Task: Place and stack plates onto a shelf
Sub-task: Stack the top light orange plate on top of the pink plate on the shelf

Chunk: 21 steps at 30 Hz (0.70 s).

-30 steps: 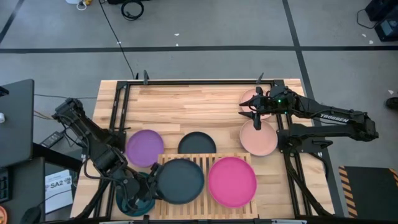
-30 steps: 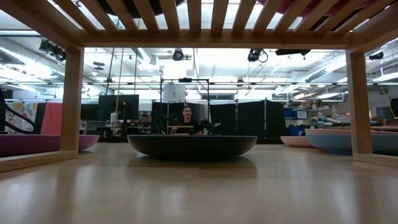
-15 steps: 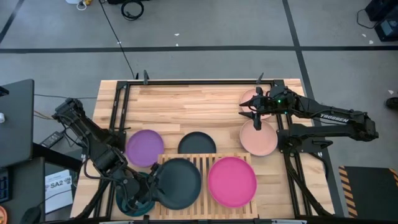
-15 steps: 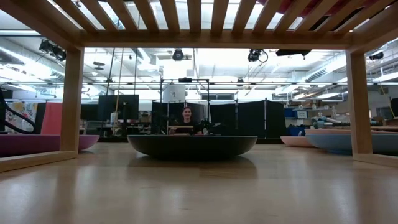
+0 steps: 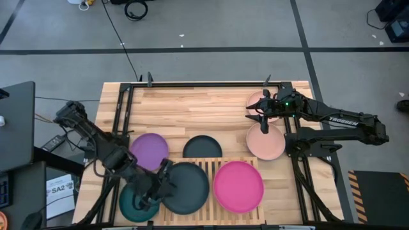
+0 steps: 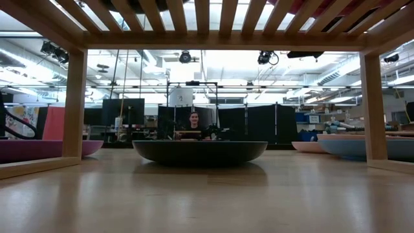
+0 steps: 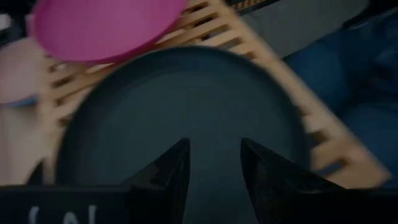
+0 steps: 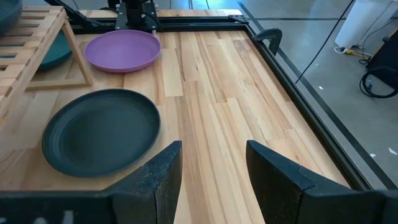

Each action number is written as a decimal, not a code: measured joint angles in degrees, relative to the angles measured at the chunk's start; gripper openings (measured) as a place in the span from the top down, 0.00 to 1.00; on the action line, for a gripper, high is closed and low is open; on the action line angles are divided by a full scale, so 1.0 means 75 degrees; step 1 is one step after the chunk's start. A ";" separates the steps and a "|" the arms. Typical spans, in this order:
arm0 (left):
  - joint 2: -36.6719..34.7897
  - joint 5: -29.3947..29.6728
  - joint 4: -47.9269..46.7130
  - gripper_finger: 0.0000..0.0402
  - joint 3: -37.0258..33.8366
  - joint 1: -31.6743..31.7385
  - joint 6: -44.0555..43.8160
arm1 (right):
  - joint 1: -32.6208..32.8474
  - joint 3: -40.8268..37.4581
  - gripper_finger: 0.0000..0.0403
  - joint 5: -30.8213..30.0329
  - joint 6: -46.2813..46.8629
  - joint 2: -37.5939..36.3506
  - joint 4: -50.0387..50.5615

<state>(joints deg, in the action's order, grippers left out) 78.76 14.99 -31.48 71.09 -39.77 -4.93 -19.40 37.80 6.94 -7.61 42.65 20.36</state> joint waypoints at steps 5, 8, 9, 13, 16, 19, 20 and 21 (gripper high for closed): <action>0.0000 0.0006 -0.0017 0.63 0.0000 0.0678 0.0988 | 0.0002 0.0000 0.55 0.0000 0.0239 0.0000 0.0000; -0.0060 0.0003 -0.0030 0.63 -0.0006 0.1191 0.1486 | 0.0002 0.0000 0.55 0.0000 0.0413 0.0000 -0.0003; -0.0113 0.0008 -0.0025 0.63 -0.0006 0.1385 0.1611 | 0.0001 0.0000 0.55 0.0000 0.0453 0.0000 -0.0003; -0.0433 0.0005 -0.0043 0.63 -0.0009 0.2192 0.2114 | 0.0003 0.0000 0.55 0.0000 0.0471 0.0000 -0.0003; -0.0863 -0.0001 -0.0058 0.63 -0.0009 0.2839 0.2396 | 0.0003 0.0000 0.55 0.0000 0.0474 0.0000 -0.0008; -0.1365 -0.0023 -0.0302 0.63 -0.0009 0.3533 0.2639 | 0.0000 0.0000 0.55 0.0000 0.0476 -0.0001 -0.0009; -0.1553 -0.0022 -0.0373 0.63 -0.0009 0.3770 0.2699 | 0.0002 0.0000 0.55 0.0000 0.0478 -0.0001 -0.0011; -0.1760 -0.0029 -0.0490 0.63 -0.0009 0.4032 0.2735 | 0.0003 0.0000 0.55 0.0001 0.0479 -0.0001 -0.0012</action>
<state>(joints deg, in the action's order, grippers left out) 65.56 14.77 -35.15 71.02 -9.53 15.59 -19.38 37.80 6.95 -4.01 42.65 20.27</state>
